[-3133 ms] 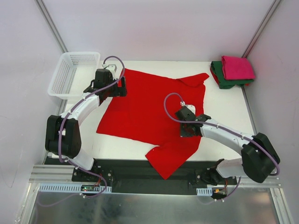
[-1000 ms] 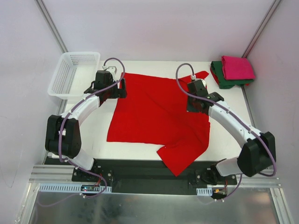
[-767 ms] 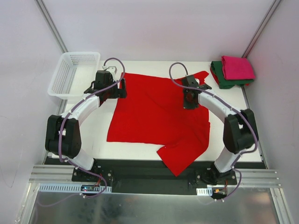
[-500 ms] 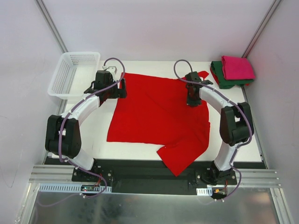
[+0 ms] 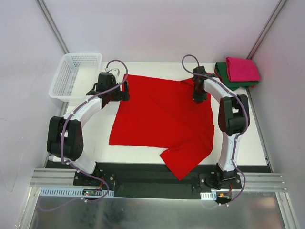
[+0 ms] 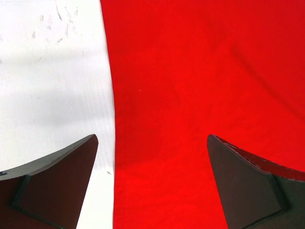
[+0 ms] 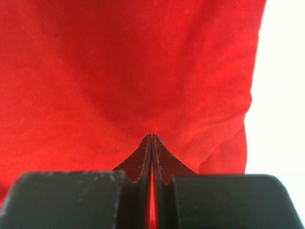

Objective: Fold and stack the t-shirts
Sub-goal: Flatten out the tshirt

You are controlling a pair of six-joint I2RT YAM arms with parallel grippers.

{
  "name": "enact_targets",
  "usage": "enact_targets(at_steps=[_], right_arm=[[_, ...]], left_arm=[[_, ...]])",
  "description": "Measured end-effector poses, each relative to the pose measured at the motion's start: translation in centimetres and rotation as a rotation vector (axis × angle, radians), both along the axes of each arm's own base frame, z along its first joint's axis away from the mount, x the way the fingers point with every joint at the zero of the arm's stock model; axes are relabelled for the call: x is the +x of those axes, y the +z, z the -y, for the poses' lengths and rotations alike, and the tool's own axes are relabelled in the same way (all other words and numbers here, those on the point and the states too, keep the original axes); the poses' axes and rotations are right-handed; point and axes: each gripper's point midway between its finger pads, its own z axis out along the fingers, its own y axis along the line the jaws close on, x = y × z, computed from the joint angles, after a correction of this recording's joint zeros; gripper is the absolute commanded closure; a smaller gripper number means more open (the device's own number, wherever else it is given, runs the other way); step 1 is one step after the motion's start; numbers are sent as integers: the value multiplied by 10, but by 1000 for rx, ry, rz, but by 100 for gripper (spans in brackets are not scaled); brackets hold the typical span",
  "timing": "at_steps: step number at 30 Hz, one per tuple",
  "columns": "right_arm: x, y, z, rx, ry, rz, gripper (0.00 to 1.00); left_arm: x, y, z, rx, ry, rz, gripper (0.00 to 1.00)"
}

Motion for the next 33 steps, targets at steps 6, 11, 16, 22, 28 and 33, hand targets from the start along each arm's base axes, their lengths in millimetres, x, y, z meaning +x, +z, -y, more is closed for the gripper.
enact_targets(at_steps=[6, 11, 16, 22, 28, 33], right_arm=[[14, -9, 1, -3, 10, -32, 99], [24, -18, 6, 0, 1, -48, 99], [31, -25, 11, -3, -4, -74, 99], [44, -26, 11, -3, 0, -85, 99], [62, -25, 9, 27, 8, -86, 98], [67, -25, 10, 63, 3, -94, 98]], left_arm=[[0, -5, 0, 3, 0, -11, 1], [0, -9, 0, 5, 0, -22, 1], [0, -12, 0, 8, 0, -29, 1], [0, -16, 0, 12, -2, -36, 1], [0, -16, -1, 13, -2, -37, 1], [1, -18, -1, 18, 2, -42, 1]])
